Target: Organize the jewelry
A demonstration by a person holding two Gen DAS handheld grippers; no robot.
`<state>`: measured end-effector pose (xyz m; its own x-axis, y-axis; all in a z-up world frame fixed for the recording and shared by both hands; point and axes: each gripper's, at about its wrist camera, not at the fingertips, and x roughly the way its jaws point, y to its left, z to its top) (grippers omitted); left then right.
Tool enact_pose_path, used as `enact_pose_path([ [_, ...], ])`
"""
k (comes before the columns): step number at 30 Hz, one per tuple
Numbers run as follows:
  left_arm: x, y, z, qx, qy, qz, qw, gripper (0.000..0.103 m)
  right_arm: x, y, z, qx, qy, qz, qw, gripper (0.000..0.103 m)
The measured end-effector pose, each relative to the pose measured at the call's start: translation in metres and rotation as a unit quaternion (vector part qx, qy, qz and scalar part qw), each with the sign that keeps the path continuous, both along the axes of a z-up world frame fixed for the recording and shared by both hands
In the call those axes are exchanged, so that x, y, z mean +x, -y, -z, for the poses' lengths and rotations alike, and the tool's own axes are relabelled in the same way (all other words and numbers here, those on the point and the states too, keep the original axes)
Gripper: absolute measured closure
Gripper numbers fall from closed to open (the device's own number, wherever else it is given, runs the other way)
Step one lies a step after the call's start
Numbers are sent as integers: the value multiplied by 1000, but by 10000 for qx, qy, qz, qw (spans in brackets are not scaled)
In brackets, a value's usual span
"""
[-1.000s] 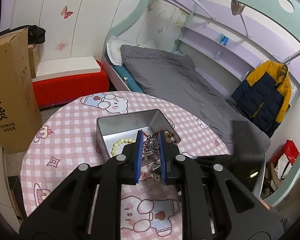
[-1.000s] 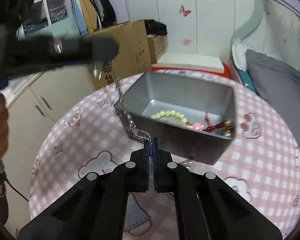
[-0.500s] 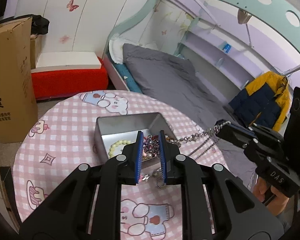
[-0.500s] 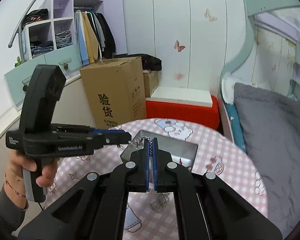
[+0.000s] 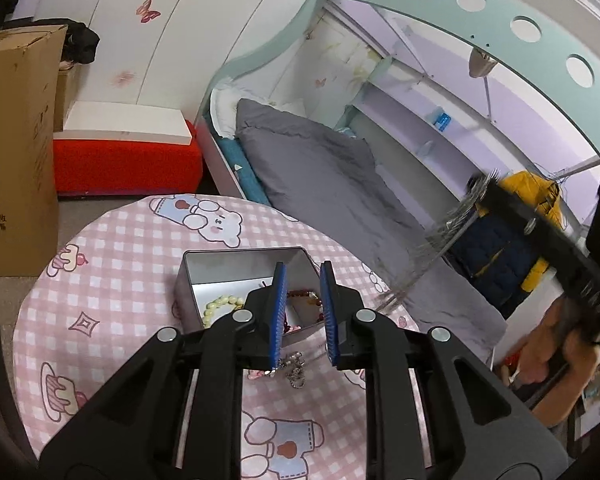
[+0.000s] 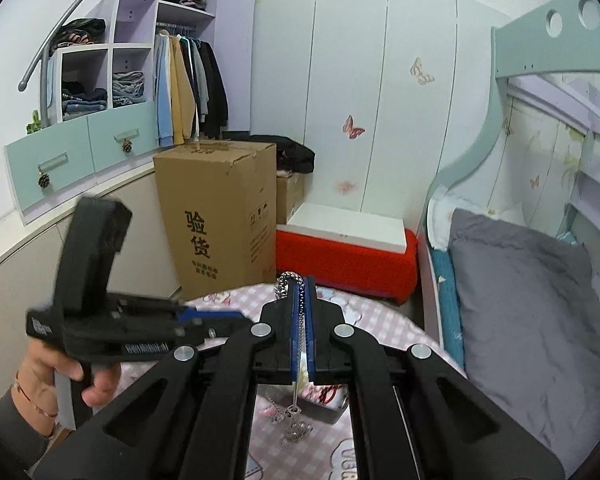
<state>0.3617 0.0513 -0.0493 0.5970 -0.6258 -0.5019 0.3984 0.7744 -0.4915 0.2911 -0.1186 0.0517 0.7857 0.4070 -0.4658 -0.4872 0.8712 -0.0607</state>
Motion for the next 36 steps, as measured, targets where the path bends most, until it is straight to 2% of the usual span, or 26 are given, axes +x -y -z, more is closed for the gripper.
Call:
enact_pose_path([
  [8, 11, 4, 5, 142, -94, -105, 9998, 84, 21, -3, -31, -79, 225, 112, 9997, 102],
  [15, 23, 7, 11, 338, -172, -108, 9992, 84, 35, -1, -62, 126, 485, 183, 9986, 102],
  [19, 29, 11, 17, 416, -292, -61, 9987, 83, 43, 0, -69, 234, 409, 111, 9988, 102],
  [20, 31, 13, 19, 439, -329, -40, 9985, 77, 45, -1, -65, 202, 370, 97, 9991, 102],
  [21, 32, 15, 22, 506, -366, -48, 9980, 60, 47, -2, -61, 173, 319, 81, 9993, 102],
  [23, 33, 19, 24, 592, -336, -119, 9976, 45, 54, -4, -43, 87, 134, 48, 9999, 102],
  [30, 35, 32, 39, 805, -490, 21, 9955, 45, 69, -2, 32, -9, -654, -12, 9979, 102],
  [36, 33, 37, 46, 982, -532, 30, 9937, 44, 70, 1, 74, -97, -1242, -54, 9922, 102],
])
